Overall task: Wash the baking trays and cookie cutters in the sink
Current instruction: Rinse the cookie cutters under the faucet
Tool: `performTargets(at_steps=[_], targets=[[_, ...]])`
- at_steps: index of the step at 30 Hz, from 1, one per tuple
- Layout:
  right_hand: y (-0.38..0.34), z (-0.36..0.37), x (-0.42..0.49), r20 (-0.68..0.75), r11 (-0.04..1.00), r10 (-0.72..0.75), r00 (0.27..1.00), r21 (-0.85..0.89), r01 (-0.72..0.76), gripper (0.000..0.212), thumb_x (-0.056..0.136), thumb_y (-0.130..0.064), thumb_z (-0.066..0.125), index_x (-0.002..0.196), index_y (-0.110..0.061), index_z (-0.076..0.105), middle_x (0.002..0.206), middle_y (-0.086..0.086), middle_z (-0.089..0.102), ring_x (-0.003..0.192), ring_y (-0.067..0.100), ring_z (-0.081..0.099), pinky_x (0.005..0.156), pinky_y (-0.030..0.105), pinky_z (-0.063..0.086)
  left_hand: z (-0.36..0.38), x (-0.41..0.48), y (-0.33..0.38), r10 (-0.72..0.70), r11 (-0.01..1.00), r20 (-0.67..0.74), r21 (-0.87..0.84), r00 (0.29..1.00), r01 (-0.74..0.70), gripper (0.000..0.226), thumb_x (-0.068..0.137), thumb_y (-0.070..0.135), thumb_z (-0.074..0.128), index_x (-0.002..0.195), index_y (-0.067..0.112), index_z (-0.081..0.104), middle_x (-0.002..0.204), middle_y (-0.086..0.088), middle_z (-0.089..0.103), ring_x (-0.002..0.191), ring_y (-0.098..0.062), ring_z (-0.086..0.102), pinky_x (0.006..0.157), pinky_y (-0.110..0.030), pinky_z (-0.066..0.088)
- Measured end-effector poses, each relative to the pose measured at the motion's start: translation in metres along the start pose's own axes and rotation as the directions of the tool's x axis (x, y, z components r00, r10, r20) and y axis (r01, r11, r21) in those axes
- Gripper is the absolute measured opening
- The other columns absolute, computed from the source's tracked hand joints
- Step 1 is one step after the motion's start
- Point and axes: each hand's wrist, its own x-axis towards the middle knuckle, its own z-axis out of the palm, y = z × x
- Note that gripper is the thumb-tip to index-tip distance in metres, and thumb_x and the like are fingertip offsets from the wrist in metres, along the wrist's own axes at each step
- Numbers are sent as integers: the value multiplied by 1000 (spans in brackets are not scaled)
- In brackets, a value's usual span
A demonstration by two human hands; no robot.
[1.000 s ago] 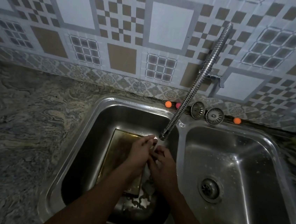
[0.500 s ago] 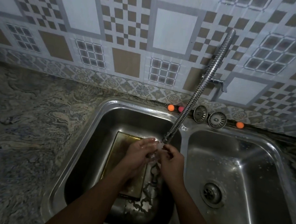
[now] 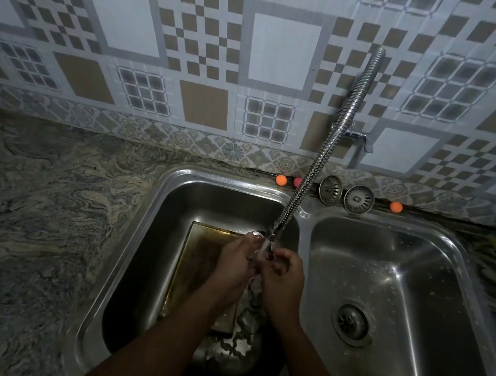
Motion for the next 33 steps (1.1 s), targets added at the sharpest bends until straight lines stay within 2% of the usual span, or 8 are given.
performTargets(at_steps=[4,8,11,15,21,28,30,33], targets=[[0,-1,21,82,994,18,996,-111,-9,17,85,-7,68,97,-18,69,91,-6,70,83,6,66,69,13,50,-14,-4,-1,-31,995,55,91,998,26,46,102,35,43,122,-2,62,119,-28,65,112,-40,62,103,-54,43],[-4,0,23,15,969,-68,998,-235,70,17,87,-11,67,73,-20,62,76,-2,64,71,6,60,62,14,43,-27,2,-9,19,862,66,504,998,-50,63,95,64,40,111,11,69,102,-19,72,92,-33,72,81,-49,59],[-2,2,19,21,948,-149,989,-282,149,24,84,-4,65,73,-23,56,80,-1,58,73,9,56,63,14,41,-29,-1,-9,103,806,74,579,992,-127,48,101,48,41,111,5,61,89,-15,67,65,-17,66,55,-32,53],[0,7,16,45,948,-122,992,-290,130,26,79,1,63,74,-24,55,79,-5,58,71,3,55,60,12,40,-29,-1,-14,286,709,31,665,958,-234,25,98,33,54,99,12,67,88,-6,73,77,-18,69,67,-35,56],[3,6,13,133,918,-258,957,-276,286,30,84,-2,65,74,-26,50,81,-8,49,74,-1,50,63,8,37,-18,1,-12,339,810,-246,567,908,-149,3,83,7,74,81,7,72,71,-4,72,59,-7,63,55,-23,49],[-27,13,16,146,976,215,966,-48,-210,32,105,-25,36,81,-20,58,67,-3,57,57,6,52,53,20,39,-12,-11,-1,564,678,21,558,825,-478,24,90,8,67,113,13,70,101,4,74,92,-3,70,77,-20,57],[-34,21,21,181,846,449,875,227,-482,33,103,-28,39,83,-17,63,60,2,58,48,8,51,44,20,39,-4,-16,6,520,751,28,462,854,-472,23,91,5,65,112,14,71,96,0,76,82,-7,72,67,-20,57],[-42,26,24,340,433,594,729,629,-646,28,100,-17,42,81,-13,62,51,-3,49,38,3,36,37,15,27,10,-15,15,345,907,-70,283,936,-313,20,90,0,64,107,9,70,81,-10,74,57,-11,61,51,-19,52]])
